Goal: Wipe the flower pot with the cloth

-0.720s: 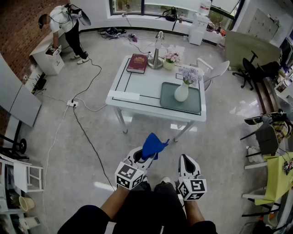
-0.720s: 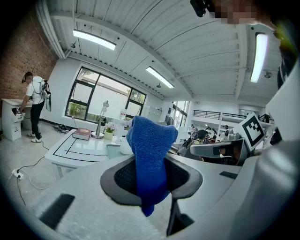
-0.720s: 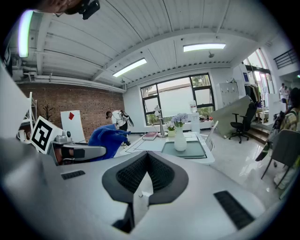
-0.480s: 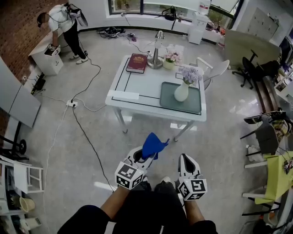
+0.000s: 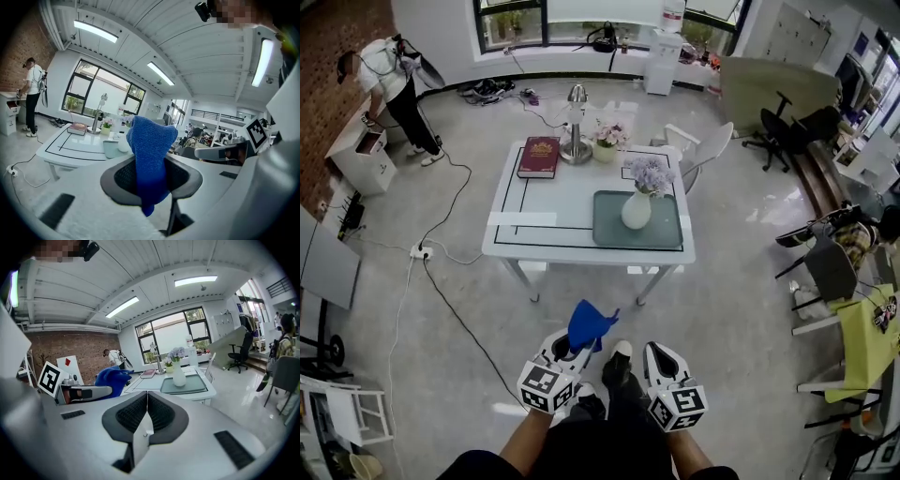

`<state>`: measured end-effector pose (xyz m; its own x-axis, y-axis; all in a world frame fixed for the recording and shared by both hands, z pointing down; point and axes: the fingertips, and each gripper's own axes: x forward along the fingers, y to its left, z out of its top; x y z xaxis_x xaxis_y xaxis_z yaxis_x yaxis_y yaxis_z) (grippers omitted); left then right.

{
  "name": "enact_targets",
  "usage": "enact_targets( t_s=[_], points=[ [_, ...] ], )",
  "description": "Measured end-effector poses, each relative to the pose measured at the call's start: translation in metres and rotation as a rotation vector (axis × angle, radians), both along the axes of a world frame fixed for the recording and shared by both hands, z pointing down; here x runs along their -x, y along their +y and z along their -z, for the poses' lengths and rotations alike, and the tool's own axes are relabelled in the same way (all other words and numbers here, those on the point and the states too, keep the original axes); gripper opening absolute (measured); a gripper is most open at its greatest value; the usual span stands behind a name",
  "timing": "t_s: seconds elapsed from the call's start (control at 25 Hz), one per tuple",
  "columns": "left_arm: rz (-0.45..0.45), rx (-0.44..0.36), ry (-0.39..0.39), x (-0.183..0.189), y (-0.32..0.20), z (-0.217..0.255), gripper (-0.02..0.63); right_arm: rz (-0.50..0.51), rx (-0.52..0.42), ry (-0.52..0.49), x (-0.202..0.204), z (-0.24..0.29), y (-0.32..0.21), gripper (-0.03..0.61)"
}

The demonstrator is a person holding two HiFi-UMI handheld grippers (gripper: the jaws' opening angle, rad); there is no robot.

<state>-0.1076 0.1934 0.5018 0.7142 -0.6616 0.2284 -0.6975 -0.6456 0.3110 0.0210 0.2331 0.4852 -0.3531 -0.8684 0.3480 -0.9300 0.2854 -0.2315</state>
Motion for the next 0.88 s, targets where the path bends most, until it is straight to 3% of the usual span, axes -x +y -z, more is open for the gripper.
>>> enact_targets(
  t_s=[0.44, 0.88],
  points=[
    [-0.014, 0.011, -0.018, -0.044, -0.109, -0.011, 0.124, -0.021, 0.016, -0.052, -0.04, -0.013, -0.104, 0.011],
    [0.032, 0.039, -0.045, -0.083, -0.228, -0.033, 0.124, 0.041, 0.036, -0.084, -0.089, -0.009, -0.233, 0.011]
  ],
)
